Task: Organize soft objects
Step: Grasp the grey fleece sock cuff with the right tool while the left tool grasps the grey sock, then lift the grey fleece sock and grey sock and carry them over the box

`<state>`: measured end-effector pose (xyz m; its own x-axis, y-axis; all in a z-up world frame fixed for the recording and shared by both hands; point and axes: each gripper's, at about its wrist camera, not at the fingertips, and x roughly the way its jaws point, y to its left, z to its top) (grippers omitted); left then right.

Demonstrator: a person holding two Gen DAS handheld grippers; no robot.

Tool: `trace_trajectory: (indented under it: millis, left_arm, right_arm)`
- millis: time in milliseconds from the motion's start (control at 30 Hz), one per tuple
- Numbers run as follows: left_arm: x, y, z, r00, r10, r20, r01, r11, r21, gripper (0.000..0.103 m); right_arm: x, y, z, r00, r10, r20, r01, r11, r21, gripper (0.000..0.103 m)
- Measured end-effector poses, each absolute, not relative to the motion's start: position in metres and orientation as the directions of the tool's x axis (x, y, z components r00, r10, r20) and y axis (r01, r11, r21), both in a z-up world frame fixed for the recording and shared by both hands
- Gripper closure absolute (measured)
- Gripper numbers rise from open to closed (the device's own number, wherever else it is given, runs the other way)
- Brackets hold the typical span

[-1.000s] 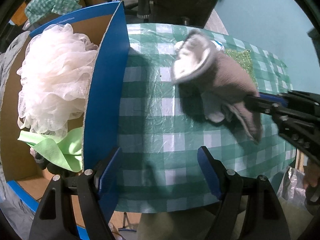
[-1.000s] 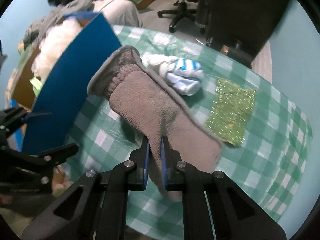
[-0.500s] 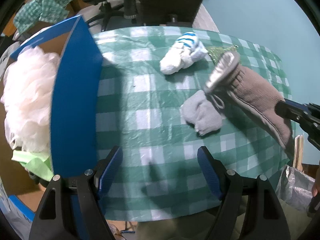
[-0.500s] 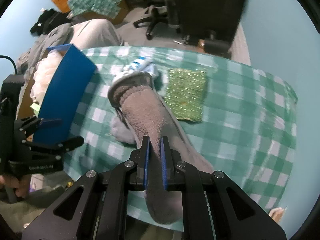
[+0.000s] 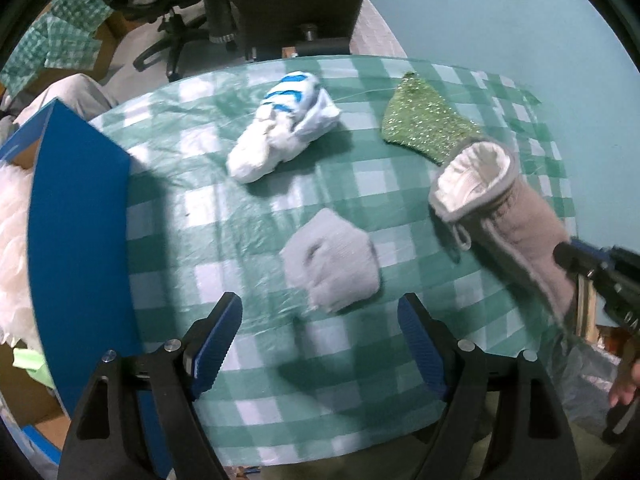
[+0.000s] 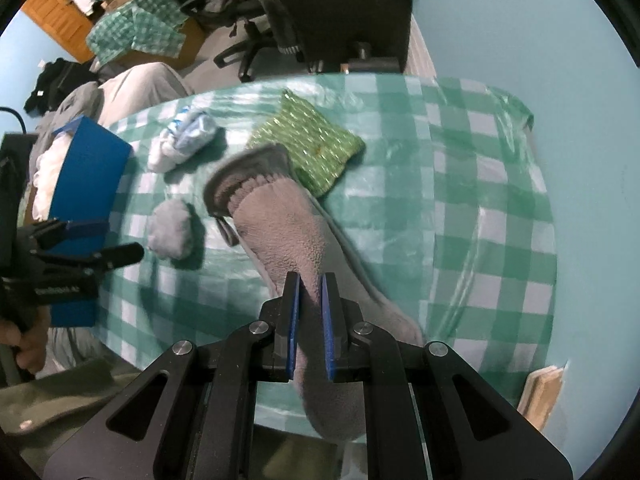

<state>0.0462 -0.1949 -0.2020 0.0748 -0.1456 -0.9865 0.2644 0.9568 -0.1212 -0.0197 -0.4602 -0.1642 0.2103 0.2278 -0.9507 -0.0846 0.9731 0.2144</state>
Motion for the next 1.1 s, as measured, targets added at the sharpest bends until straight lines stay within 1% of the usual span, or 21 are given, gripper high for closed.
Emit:
trace_trajectory:
  millis: [100,200,267,300,333,367,433,500,533,633,700,733,767,800,867,967,1100]
  left_arm:
    - [0.052,-0.202,-0.209,0.060,-0.155,-0.986,0.256,0.957,-0.135,0.017]
    - [0.056,-0.205,-0.216,0.042,-0.153,-0.987,0.239,0.961,-0.139,0.017]
    - [0.059,-0.208,-0.221,0.031,-0.152,-0.988,0.226,0.964,-0.141,0.017]
    - [0.061,-0.210,-0.224,0.027,-0.147,-0.989,0.222,0.965,-0.137,0.017]
    - [0.063,-0.212,-0.228,0.023,-0.136,-0.990,0.217,0.968,-0.128,0.017]
    - [0.064,-0.213,-0.230,0.022,-0.132,-0.991,0.214,0.969,-0.124,0.017]
    - [0.067,-0.217,-0.236,0.020,-0.116,-0.993,0.210,0.971,-0.109,0.017]
    - [0.069,-0.219,-0.243,0.014,-0.085,-0.996,0.214,0.974,-0.080,0.017]
    - [0.070,-0.221,-0.246,0.009,-0.074,-0.997,0.218,0.974,-0.070,0.017]
    - [0.071,-0.225,-0.255,0.001,-0.056,-0.998,0.229,0.972,-0.054,0.018]
    - [0.070,-0.227,-0.257,0.007,-0.056,-0.998,0.237,0.970,-0.053,0.028]
    - [0.069,-0.228,-0.259,0.002,-0.047,-0.999,0.241,0.969,-0.045,0.039]
    - [0.067,-0.228,-0.260,-0.005,-0.051,-0.999,0.245,0.968,-0.050,0.047]
    - [0.065,-0.228,-0.259,0.005,-0.051,-0.999,0.250,0.967,-0.048,0.049]
    - [0.061,-0.227,-0.257,0.012,-0.074,-0.997,0.258,0.964,-0.068,0.061]
    - [0.056,-0.223,-0.256,0.013,-0.087,-0.996,0.268,0.960,-0.080,0.069]
    - [0.047,-0.214,-0.253,0.012,-0.086,-0.996,0.271,0.959,-0.079,0.070]
  right_arm:
    - [-0.020,-0.465,-0.171,0.201,0.273,-0.941,-0.081,0.962,0.262,0.094]
    - [-0.019,-0.467,-0.176,0.187,0.300,-0.935,-0.085,0.954,0.289,0.088]
    - [-0.018,-0.466,-0.181,0.166,0.316,-0.934,-0.083,0.949,0.306,0.078]
    - [-0.018,-0.466,-0.183,0.154,0.319,-0.935,-0.083,0.947,0.310,0.075]
    - [-0.019,-0.465,-0.186,0.145,0.321,-0.936,-0.083,0.947,0.311,0.070]
    - [-0.019,-0.465,-0.188,0.135,0.324,-0.936,-0.085,0.945,0.314,0.061]
    - [-0.021,-0.462,-0.193,0.117,0.324,-0.939,-0.089,0.945,0.315,0.049]
    - [-0.022,-0.460,-0.196,0.110,0.311,-0.944,-0.095,0.949,0.301,0.045]
    - [-0.023,-0.458,-0.198,0.103,0.303,-0.947,-0.098,0.951,0.294,0.041]
    - [-0.024,-0.454,-0.199,0.090,0.287,-0.954,-0.110,0.954,0.277,0.038]
    - [-0.023,-0.452,-0.198,0.092,0.274,-0.957,-0.119,0.958,0.263,0.037]
    - [-0.023,-0.450,-0.198,0.093,0.266,-0.960,-0.127,0.959,0.253,0.037]
    - [-0.022,-0.448,-0.197,0.094,0.259,-0.961,-0.134,0.960,0.246,0.037]
    - [-0.021,-0.446,-0.197,0.097,0.251,-0.963,-0.141,0.961,0.236,0.036]
    - [-0.018,-0.439,-0.196,0.099,0.231,-0.968,-0.157,0.964,0.214,0.036]
    - [-0.014,-0.430,-0.194,0.101,0.215,-0.971,-0.184,0.964,0.194,0.036]
    - [-0.007,-0.417,-0.198,0.090,0.182,-0.979,-0.253,0.955,0.154,0.035]
